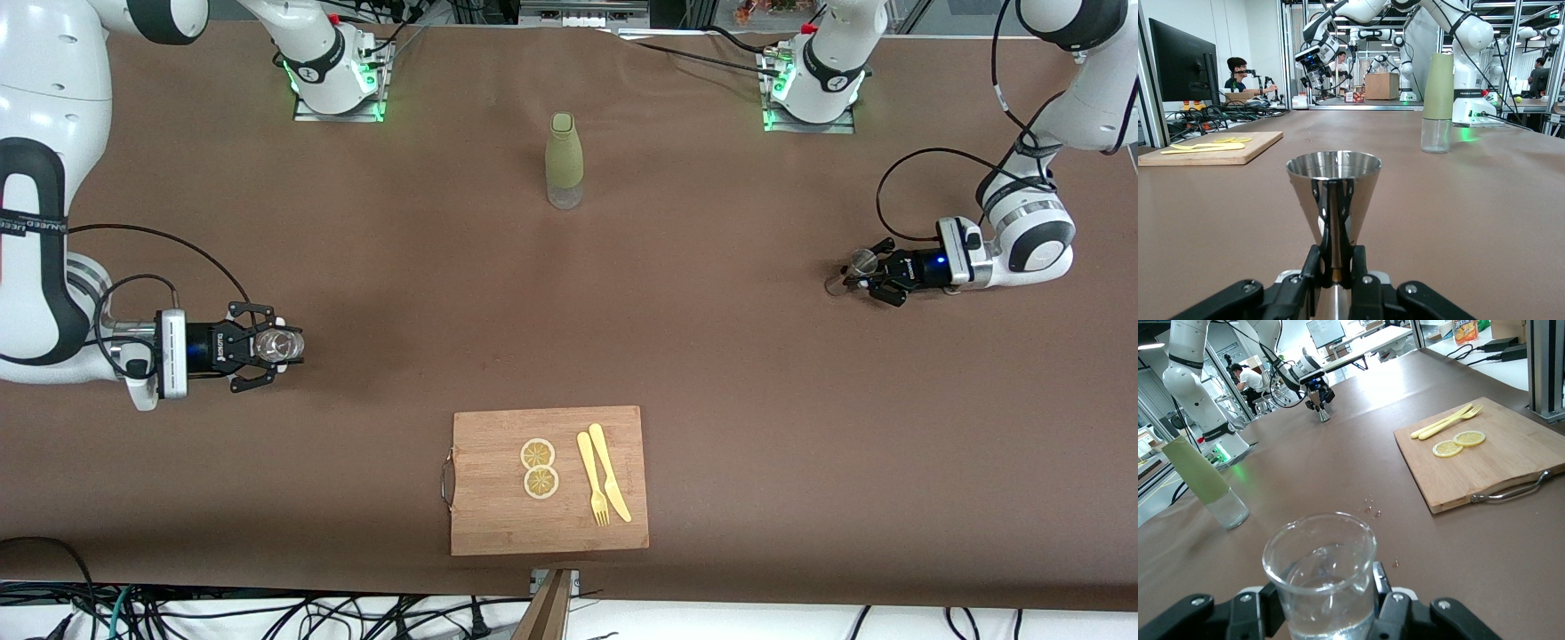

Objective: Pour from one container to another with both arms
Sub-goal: 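Lift the beaker with the right gripper while the left lifts the jigger, then bring the beaker and jigger together above the table center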

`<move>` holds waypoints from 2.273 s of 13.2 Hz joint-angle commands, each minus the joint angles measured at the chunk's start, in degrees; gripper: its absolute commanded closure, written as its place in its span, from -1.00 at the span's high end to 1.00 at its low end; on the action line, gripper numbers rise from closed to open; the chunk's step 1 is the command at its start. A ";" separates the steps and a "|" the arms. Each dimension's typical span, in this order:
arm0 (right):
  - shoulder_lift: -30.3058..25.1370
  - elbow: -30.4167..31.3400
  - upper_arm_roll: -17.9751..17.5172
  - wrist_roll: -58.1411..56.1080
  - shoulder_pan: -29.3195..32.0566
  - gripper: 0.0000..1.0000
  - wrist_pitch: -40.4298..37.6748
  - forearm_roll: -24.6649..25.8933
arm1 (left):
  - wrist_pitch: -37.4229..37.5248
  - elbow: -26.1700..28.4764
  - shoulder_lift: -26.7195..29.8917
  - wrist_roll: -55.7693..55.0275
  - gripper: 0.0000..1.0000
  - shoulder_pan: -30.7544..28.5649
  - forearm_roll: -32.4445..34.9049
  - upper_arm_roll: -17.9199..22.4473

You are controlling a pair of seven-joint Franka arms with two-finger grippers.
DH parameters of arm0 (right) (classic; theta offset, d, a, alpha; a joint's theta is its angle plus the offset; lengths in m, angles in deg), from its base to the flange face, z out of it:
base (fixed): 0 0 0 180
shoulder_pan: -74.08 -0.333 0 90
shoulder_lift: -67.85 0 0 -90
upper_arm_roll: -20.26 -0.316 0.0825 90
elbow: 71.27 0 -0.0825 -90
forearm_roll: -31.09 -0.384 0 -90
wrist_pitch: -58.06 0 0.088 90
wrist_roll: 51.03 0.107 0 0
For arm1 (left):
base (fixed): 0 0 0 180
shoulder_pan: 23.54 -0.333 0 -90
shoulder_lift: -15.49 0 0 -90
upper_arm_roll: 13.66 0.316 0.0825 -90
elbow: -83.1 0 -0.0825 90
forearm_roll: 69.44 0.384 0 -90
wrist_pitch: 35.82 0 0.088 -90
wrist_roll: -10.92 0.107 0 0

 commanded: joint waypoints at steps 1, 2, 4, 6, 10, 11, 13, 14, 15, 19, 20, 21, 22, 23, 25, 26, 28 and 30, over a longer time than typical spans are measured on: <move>-0.91 0.43 -0.06 3.39 -2.49 -0.41 2.47 -2.44 | 1.75 0.74 -0.12 17.37 -1.00 0.34 -0.76 0.93; -0.99 0.17 -0.15 5.85 -3.46 -0.41 2.91 -2.80 | 1.31 0.65 0.32 15.88 -1.00 1.13 -1.72 0.58; -1.52 -0.54 -0.15 7.19 -6.00 -0.40 6.06 -3.85 | 0.35 0.56 1.20 13.15 -1.00 3.76 -4.01 -0.03; -1.52 -0.45 -0.15 7.36 -8.73 -0.40 9.66 -6.48 | -2.46 0.56 2.34 8.86 -1.00 4.65 -5.77 -3.01; -1.26 0.16 -0.33 8.77 -14.00 -0.40 17.14 -10.87 | -9.05 0.39 5.07 -1.51 -1.00 7.98 -9.89 -8.46; -1.35 0.17 -0.33 9.38 -14.97 -0.40 19.68 -11.06 | -10.98 0.38 5.33 -3.63 -1.00 8.16 -11.91 -10.82; -1.96 0.17 -0.33 12.10 -17.09 -0.40 22.94 -11.76 | -13.19 0.65 5.25 -5.75 -1.00 8.86 -17.17 -14.35; -2.66 0.25 -0.33 12.89 -18.14 -0.40 24.61 -11.76 | -15.20 0.74 5.07 -5.84 -1.00 9.83 -20.07 -15.58; -3.27 0.69 -0.33 13.77 -18.58 -0.40 26.28 -11.68 | -18.00 0.74 4.72 -5.84 -1.00 10.97 -23.49 -17.33; -5.74 1.48 -0.33 18.17 -23.05 -0.40 35.49 -11.24 | -25.50 0.74 2.97 -6.98 -1.00 16.85 -37.21 -21.30; -5.83 1.57 -0.33 18.70 -24.46 -0.40 37.96 -11.32 | -26.28 0.74 2.53 -7.94 -1.00 18.43 -40.02 -21.74; -6.52 2.09 -0.33 19.57 -26.56 -0.40 40.42 -11.32 | -29.08 0.74 2.61 -7.95 -1.00 19.06 -42.66 -23.31; -7.14 3.14 -0.33 20.19 -28.24 -0.39 43.49 -11.32 | -31.63 0.39 2.70 -8.04 -1.00 19.85 -44.34 -24.37; -8.71 5.33 -0.24 20.28 -29.99 -0.39 45.44 -11.24 | -34.00 0.21 2.87 -8.48 -1.00 21.51 -46.01 -24.90; -12.49 11.04 -0.41 19.94 -33.51 -0.37 52.45 -11.24 | -38.04 0.03 2.96 -8.92 -1.00 23.01 -52.15 -27.44; -13.12 11.59 -0.41 20.28 -35.79 -0.37 55.01 -11.24 | -42.07 -0.23 3.48 -8.83 -1.00 23.11 -55.14 -29.37; -13.21 11.85 -0.50 21.86 -40.01 -0.37 61.07 -11.59 | -46.32 -1.19 4.01 -8.66 -1.00 24.42 -61.20 -31.76; -13.21 12.29 -0.50 24.84 -43.18 -0.35 64.43 -11.59 | -47.99 -2.33 3.84 -8.22 -1.00 25.82 -63.51 -31.77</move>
